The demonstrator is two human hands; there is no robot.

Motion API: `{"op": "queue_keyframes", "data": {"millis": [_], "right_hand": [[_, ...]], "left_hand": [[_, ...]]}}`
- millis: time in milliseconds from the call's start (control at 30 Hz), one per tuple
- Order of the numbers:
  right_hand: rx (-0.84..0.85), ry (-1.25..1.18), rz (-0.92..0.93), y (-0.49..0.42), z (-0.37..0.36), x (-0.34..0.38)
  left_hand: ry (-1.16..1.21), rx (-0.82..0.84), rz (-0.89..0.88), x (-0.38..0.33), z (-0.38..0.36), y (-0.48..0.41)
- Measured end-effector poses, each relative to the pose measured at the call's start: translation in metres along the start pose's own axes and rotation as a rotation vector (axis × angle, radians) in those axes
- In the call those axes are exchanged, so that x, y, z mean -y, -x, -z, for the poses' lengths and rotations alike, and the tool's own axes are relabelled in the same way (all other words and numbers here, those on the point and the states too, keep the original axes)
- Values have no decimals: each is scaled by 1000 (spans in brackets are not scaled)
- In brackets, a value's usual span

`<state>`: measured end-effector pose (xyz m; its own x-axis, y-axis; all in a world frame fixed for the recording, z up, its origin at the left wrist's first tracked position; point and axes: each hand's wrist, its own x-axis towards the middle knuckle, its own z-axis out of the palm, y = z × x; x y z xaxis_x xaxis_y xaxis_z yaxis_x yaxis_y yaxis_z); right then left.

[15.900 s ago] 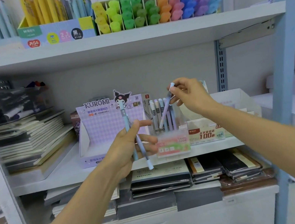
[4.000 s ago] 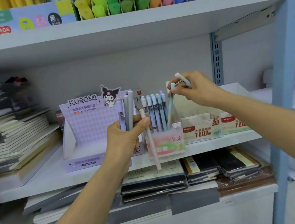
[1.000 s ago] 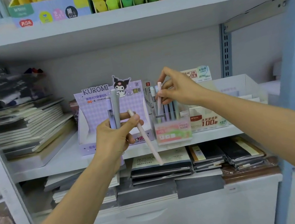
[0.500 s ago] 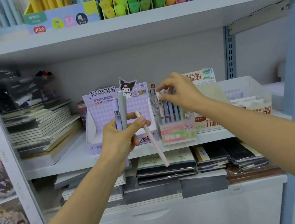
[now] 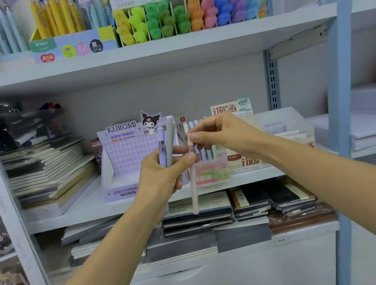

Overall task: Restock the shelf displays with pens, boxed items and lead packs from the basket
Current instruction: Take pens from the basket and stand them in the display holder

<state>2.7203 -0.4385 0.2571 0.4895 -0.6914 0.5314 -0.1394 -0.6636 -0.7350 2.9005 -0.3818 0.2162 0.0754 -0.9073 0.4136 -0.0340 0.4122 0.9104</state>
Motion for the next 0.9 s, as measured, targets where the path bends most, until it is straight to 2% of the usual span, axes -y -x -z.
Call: {"op": "queue_keyframes", "data": {"millis": [133, 300, 467, 567, 667, 900], "right_hand": [[-59, -97, -12, 3, 11, 8], [-91, -80, -11, 6, 6, 13], [-372, -154, 12, -8, 35, 25], [-452, -2, 12, -17, 47, 17], [-465, 126, -27, -25, 39, -3], [-326, 263, -56, -47, 10, -34]], "left_hand": [[12, 31, 64, -2, -1, 3], [60, -10, 60, -1, -7, 1], [-97, -55, 118, 5, 3, -9], [-60, -40, 256, 11, 10, -14], [64, 38, 362, 15, 15, -17], [175, 192, 366, 23, 20, -17]]}}
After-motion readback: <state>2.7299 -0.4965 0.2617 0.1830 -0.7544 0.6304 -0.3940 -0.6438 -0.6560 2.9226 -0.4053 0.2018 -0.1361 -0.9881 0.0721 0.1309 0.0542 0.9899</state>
